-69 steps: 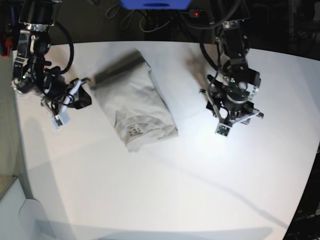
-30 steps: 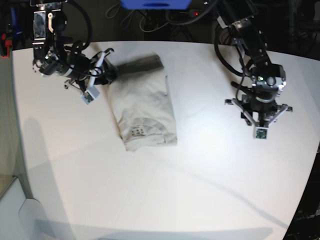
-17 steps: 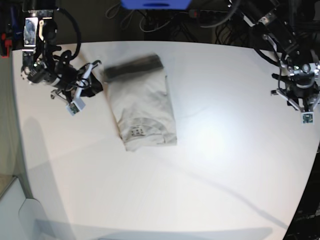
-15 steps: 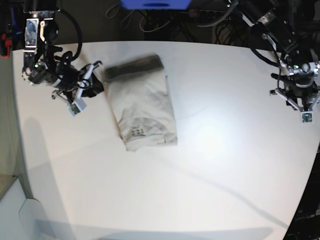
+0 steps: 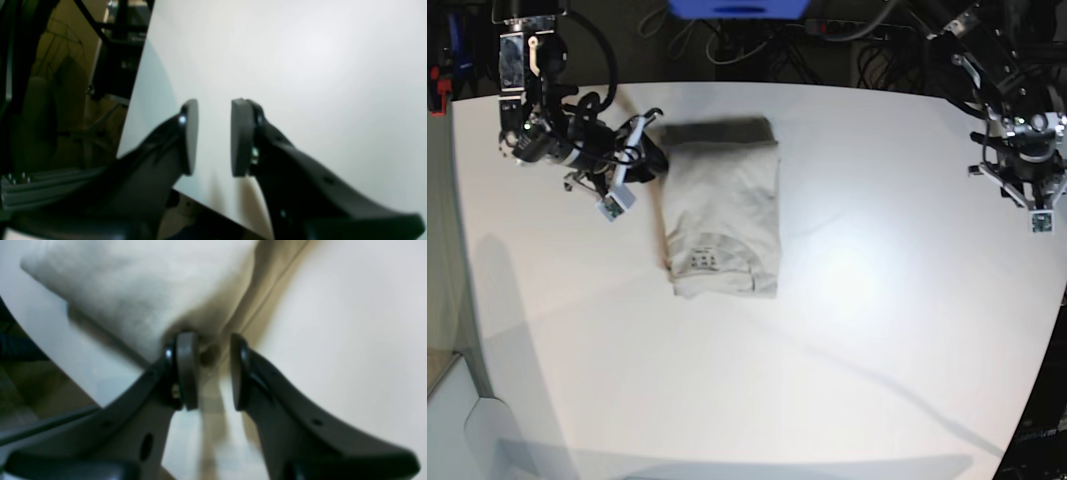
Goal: Layout the t-shirt on the table in an organized manner, then fold the t-shirt properly
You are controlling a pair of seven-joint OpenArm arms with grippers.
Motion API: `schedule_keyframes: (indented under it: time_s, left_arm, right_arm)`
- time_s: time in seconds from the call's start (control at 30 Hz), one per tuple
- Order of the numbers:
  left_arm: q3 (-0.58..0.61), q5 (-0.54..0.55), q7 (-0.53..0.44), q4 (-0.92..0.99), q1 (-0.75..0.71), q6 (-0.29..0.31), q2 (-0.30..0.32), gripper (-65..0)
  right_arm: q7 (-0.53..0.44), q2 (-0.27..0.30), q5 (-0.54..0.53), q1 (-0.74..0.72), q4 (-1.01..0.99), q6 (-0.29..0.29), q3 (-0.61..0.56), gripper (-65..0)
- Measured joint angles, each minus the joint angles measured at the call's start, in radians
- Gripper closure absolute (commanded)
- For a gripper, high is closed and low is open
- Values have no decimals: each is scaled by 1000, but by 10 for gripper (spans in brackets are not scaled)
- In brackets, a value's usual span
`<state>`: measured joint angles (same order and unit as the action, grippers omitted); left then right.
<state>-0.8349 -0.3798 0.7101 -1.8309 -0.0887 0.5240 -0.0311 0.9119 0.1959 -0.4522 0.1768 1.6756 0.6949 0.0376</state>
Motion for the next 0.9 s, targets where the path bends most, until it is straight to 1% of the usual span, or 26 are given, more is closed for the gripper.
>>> schedule_keyframes:
  time_s: [0.1, 0.4, 0.47, 0.53, 0.63, 0.7, 0.8, 0.9]
  left_arm:
    - [-1, -6, 0, -2, 0, 0, 11, -158]
    - [-1, -4, 0, -2, 0, 0, 8, -157]
    - [-1, -4, 7, -5, -2, 0, 0, -156]
    - [13, 7, 1, -27, -38, 0, -16, -145]
    - [70, 79, 8, -60, -132, 3, -26, -71]
    - [94, 94, 13, -87, -181, 7, -38, -5]
    - [133, 117, 19, -126, -242, 2, -35, -6]
    - [182, 114, 84, -137, -317, 1, -40, -1]
  right_arm:
    - [3, -14, 0, 10, 0, 0, -2, -143]
    - [3, -13, 0, 20, 2, 0, 4, -143]
    - [3, -14, -1, 18, 3, 0, 13, -143]
    - [3, -10, -2, 31, 18, 0, 50, -143]
    - [1, 0, 43, 84, 85, 0, 116, -142]
    - [14, -16, 108, 120, 138, 0, 144, -142]
    - [-1, -53, 190, 170, 230, 0, 185, -129]
    - [-7, -76, 290, 233, 288, 0, 234, -95]
